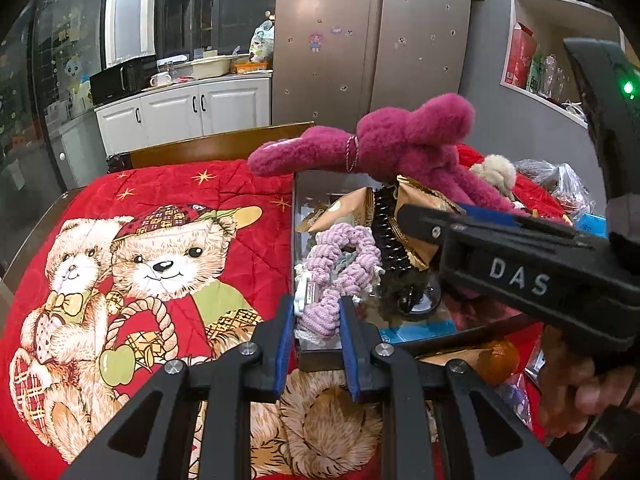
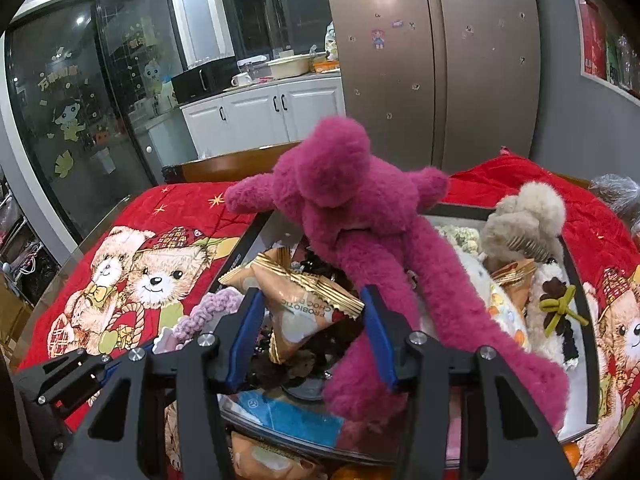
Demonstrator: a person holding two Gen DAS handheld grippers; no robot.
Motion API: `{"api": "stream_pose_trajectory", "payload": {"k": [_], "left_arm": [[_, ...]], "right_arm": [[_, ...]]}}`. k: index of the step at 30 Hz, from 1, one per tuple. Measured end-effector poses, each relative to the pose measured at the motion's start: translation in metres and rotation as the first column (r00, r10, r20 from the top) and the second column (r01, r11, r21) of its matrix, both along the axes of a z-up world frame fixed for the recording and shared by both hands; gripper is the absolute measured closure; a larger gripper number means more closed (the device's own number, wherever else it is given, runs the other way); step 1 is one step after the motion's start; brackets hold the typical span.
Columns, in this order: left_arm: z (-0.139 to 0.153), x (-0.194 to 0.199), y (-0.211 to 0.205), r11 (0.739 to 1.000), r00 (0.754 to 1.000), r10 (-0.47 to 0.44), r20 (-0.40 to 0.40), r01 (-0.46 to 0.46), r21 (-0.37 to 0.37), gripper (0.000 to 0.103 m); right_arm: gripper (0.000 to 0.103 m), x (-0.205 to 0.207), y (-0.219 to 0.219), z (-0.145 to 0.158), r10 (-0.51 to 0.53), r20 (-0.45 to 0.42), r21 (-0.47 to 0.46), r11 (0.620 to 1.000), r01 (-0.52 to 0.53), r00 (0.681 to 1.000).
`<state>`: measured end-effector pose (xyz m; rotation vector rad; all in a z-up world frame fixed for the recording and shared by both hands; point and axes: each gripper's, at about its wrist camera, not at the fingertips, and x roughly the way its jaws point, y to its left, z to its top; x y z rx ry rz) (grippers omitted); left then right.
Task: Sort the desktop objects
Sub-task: 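Lower the rope ring and Choco Magic pack over the tray box contents, then open both tools to drop the ring and pack, then lift away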
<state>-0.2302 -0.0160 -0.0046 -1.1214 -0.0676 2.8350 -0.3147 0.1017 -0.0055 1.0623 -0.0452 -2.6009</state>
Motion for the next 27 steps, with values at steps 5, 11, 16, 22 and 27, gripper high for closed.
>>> {"api": "stream_pose_trajectory", "payload": {"k": [5,11,16,22,27], "left_arm": [[0.000,0.000,0.000,1.000,1.000,0.000,-0.002,0.000,-0.006,0.081],[0.000,0.000,0.000,1.000,1.000,-0.001,0.000,0.001,-0.004,0.081],[0.001,0.000,-0.002,1.000,1.000,0.002,0.000,-0.002,0.006,0.079],[0.006,0.001,-0.011,0.998,0.999,0.038,-0.020,-0.038,0.045,0.039],[0.016,0.003,-0.013,0.999,0.998,0.043,-0.044,-0.043,0.013,0.031]], "right_arm": [[0.054,-0.002,-0.004,-0.009,0.000,0.021,0.020,1.000,0.000,1.000],[0.055,-0.002,-0.002,-0.009,0.006,0.026,0.002,1.000,-0.006,1.000],[0.053,0.000,0.003,0.001,0.018,0.027,-0.027,0.999,-0.017,0.999],[0.025,0.010,0.012,0.024,0.047,-0.014,-0.097,0.994,-0.048,0.999],[0.000,0.023,0.014,0.047,0.089,-0.064,-0.142,0.985,-0.097,0.994]]}}
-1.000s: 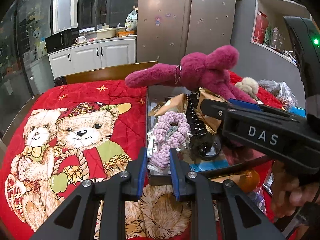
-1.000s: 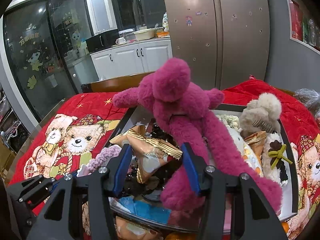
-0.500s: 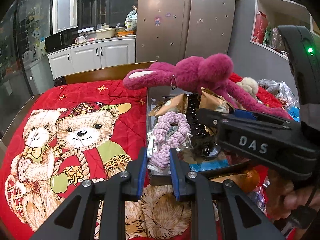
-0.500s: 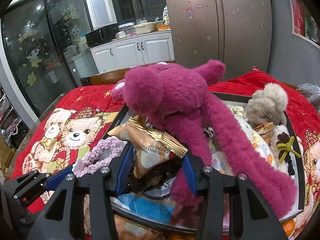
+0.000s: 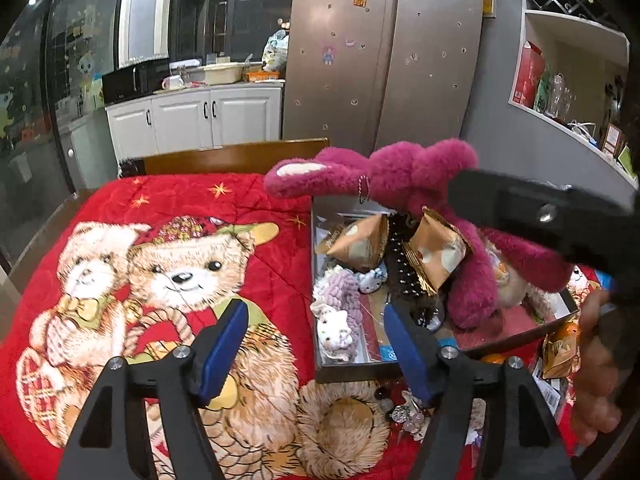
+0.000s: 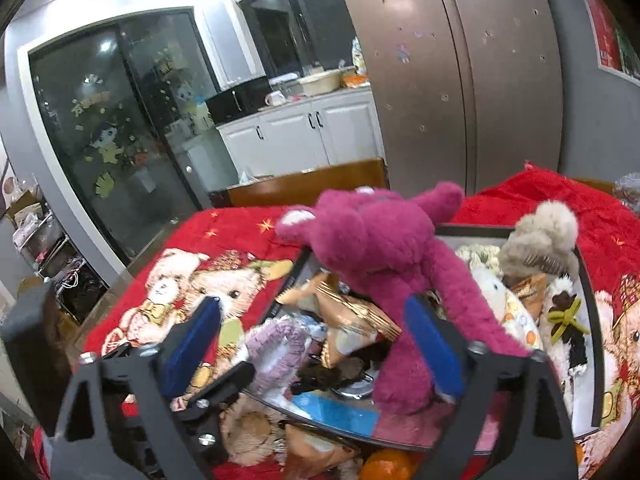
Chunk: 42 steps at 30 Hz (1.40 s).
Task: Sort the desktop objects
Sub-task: 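Open both tools to drop the ring and pack, then lift away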
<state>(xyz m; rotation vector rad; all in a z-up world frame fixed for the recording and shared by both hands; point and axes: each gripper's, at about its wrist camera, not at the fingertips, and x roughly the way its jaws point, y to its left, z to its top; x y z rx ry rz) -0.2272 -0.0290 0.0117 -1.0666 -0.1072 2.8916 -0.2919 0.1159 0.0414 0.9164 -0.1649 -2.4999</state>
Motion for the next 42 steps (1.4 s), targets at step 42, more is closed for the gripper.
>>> {"api": "stream_pose_trajectory", "payload": {"k": [42], "left_arm": [[0.084,0.064,0.020,0.992,0.970,-0.129,-0.208,0.126,-0.027,0.000]], "right_arm": [[0.000,0.185,0.109,0.155,-0.296,-0.430,-0.079,0.953,0.291,0.853]]}}
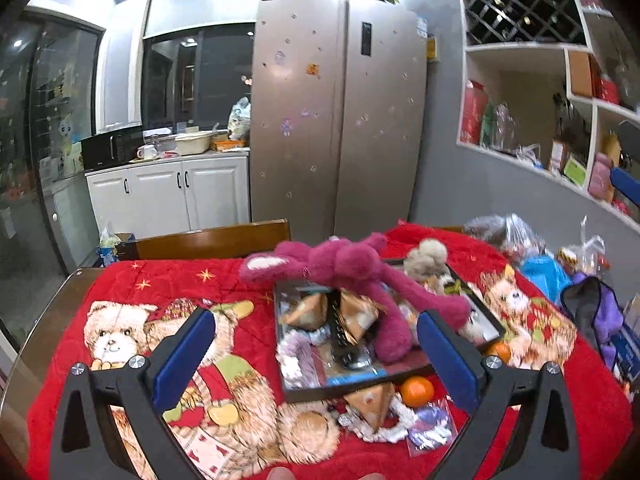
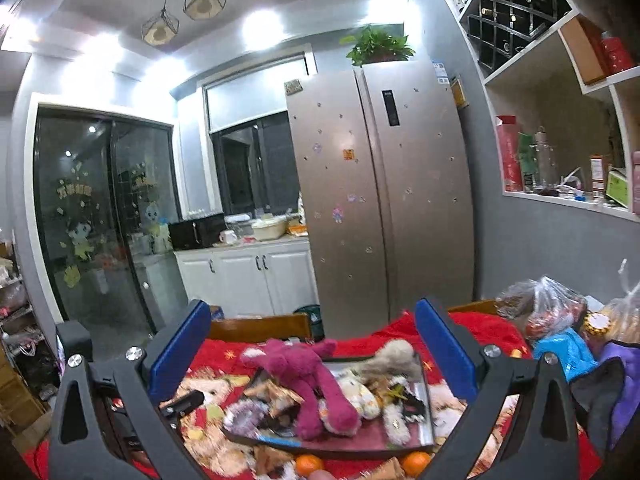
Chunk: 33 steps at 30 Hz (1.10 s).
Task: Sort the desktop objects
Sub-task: 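Move the left tool to a Choco Magic pack while the right tool approaches a gold-wrapped pack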
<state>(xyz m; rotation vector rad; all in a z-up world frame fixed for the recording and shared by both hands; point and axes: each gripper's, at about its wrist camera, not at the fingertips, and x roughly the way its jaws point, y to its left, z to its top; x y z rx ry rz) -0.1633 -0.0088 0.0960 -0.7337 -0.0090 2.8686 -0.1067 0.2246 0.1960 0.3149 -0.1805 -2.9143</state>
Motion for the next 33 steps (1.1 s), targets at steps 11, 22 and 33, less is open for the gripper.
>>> {"api": "stream_pose_trajectory", "payload": {"k": [11,22,33], "left_arm": [[-0.035,0.006,0.029,0.998,0.999,-0.022,0.028,0.024,-0.061,0.000],[-0.079,-0.007,0.044,0.996,0.994,-0.024,0.110,0.033,-0.082,0.000],[-0.109,-0.020,0.049,0.993,0.987,-0.029,0.160,0.047,-0.108,0.000]], "right_arm": [[0.000,-0.033,0.021,-0.086,-0.024,0.162,-0.010,1.000,0.026,0.987],[0.000,-0.041,0.040,-0.152,-0.005,0.259,-0.044,0.999,0.017,0.966],[0.000,-0.066,0.046,-0.201,0.018,0.393,-0.064,0.998,0.007,0.920]]}}
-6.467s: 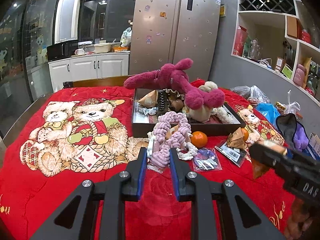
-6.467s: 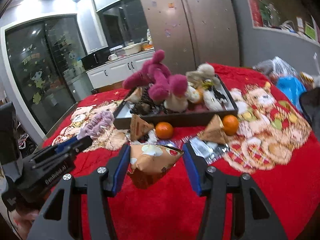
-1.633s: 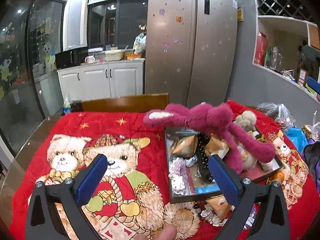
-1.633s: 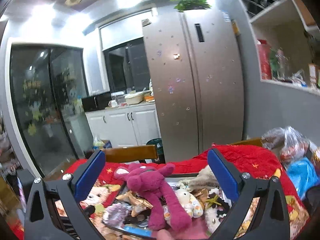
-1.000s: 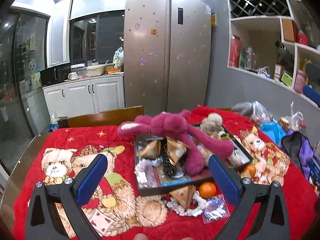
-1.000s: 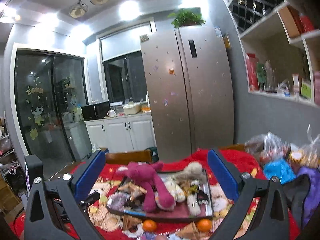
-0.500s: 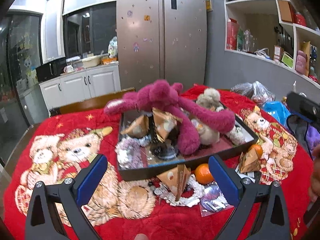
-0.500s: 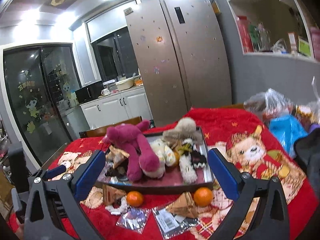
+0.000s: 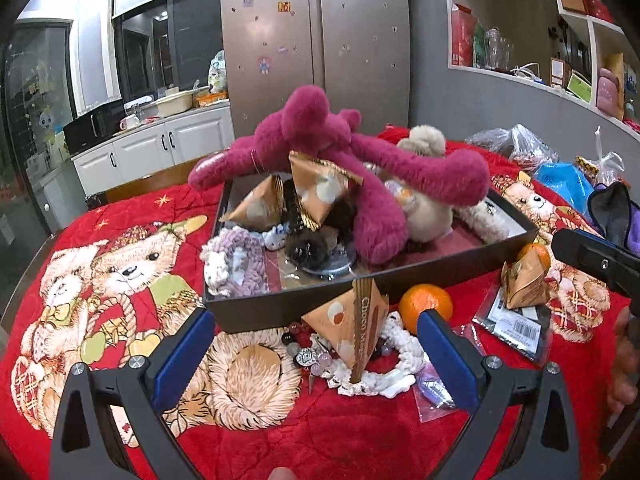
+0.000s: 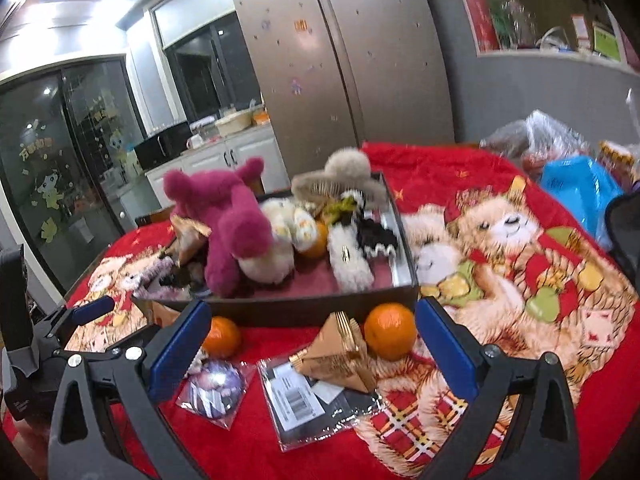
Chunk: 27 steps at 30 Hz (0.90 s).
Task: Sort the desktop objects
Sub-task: 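Move the left tool to a Choco Magic pack while the right tool approaches a gold-wrapped pack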
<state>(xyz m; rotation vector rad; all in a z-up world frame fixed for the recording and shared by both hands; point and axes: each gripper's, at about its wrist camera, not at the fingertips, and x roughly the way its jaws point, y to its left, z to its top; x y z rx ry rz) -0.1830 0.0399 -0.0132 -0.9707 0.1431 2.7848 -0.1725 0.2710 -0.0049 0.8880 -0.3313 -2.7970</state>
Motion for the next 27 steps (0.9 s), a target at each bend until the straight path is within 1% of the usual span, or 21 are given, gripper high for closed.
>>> {"api": "stream_pose_trajectory", "payload": {"k": [4,6,8,11,15,18,20,23,25,27], "left_arm": [[-0.006,-0.004,0.000,1.000,0.999,-0.013,0.029,0.013,0.004,0.000],[-0.008,-0.007,-0.001,1.000,0.999,-0.017,0.044,0.017,0.012,0.000],[-0.011,-0.010,-0.002,1.000,0.998,-0.024,0.064,0.022,0.019,0.000],[-0.014,-0.013,-0.004,1.000,0.996,-0.020,0.090,0.018,0.024,0.000],[-0.018,-0.016,-0.001,0.999,0.992,-0.038,0.118,0.035,0.026,0.000],[-0.022,-0.020,-0.001,0.999,0.989,-0.031,0.145,0.029,0.016,0.000],[-0.025,-0.022,-0.002,0.999,0.986,-0.032,0.164,0.028,0.028,0.000],[-0.028,-0.025,-0.005,0.999,0.982,-0.034,0.184,0.026,0.045,0.000],[-0.030,-0.028,-0.006,0.999,0.978,-0.031,0.205,0.021,0.050,0.000],[-0.033,-0.031,-0.008,0.998,0.973,-0.033,0.227,0.018,0.065,0.000]], "right_arm": [[0.000,-0.004,0.002,-0.007,0.026,0.022,-0.040,0.999,-0.025,0.999],[0.002,-0.006,0.000,-0.013,0.041,0.035,-0.044,0.998,-0.039,0.999],[0.008,-0.011,-0.003,-0.019,0.066,0.065,-0.052,0.997,-0.063,0.996],[0.012,-0.013,-0.005,-0.022,0.086,0.078,-0.068,0.994,-0.081,0.993],[0.013,-0.017,-0.006,-0.026,0.070,0.109,-0.067,0.996,-0.063,0.992],[0.014,-0.020,-0.010,-0.029,0.073,0.133,-0.050,0.997,-0.067,0.988],[0.019,-0.022,-0.015,-0.032,0.062,0.159,-0.024,0.998,-0.059,0.985],[0.020,-0.025,-0.019,-0.035,0.058,0.177,-0.001,0.998,-0.058,0.983],[0.021,-0.026,-0.017,-0.036,0.062,0.181,-0.014,0.998,-0.060,0.981],[0.026,-0.029,-0.014,-0.041,0.061,0.202,-0.043,0.998,-0.053,0.977]]}}
